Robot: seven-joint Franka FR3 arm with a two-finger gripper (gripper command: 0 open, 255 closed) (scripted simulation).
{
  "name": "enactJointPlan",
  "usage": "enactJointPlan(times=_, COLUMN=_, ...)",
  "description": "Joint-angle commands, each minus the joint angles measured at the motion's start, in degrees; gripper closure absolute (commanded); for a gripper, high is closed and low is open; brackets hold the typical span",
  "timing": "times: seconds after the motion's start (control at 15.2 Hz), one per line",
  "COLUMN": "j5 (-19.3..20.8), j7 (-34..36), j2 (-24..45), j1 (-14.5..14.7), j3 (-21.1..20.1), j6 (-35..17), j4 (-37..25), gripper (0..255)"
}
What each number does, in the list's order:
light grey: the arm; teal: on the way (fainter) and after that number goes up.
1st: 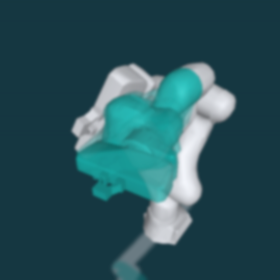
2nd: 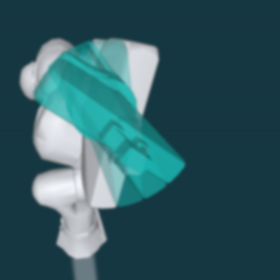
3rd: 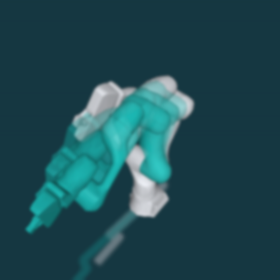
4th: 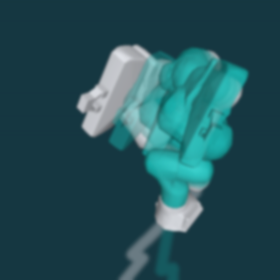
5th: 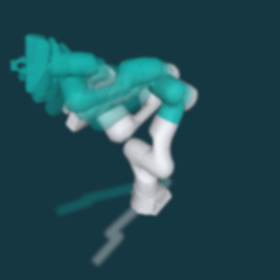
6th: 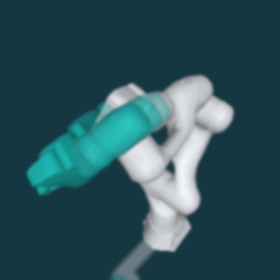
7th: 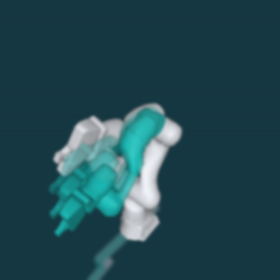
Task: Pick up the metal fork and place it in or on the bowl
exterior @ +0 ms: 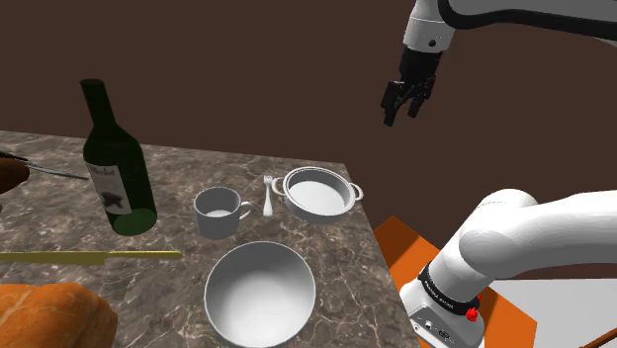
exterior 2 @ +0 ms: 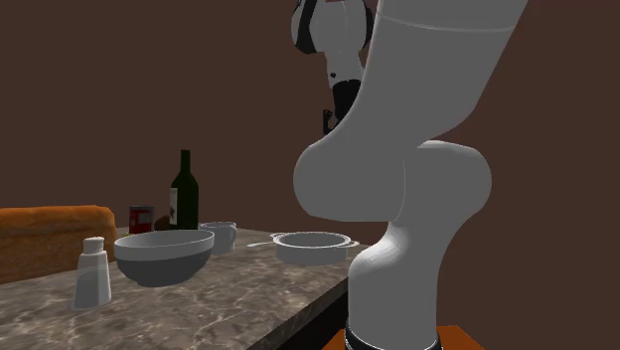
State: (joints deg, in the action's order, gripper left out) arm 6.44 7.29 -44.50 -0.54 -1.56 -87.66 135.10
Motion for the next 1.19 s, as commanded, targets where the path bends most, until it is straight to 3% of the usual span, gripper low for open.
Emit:
enactJointPlan(times=0.0, j5=0.00, j7=0.00, j2=0.00, j1=0.00, j3=0.00, j6=0.00, j4=0.00, gripper=0)
enactJointPlan(times=0.53, j5=-8.10, j7=15.36, j2=5.03, j1=0.78, j3=-7.71, j6=-9.97, j4=5.89, gripper=0)
enactJointPlan(times=1.12, j5=-14.76, j7=31.66, j2=17.84, j1=1.17, j3=-16.49, j6=-23.55, j4=6.16, gripper=0)
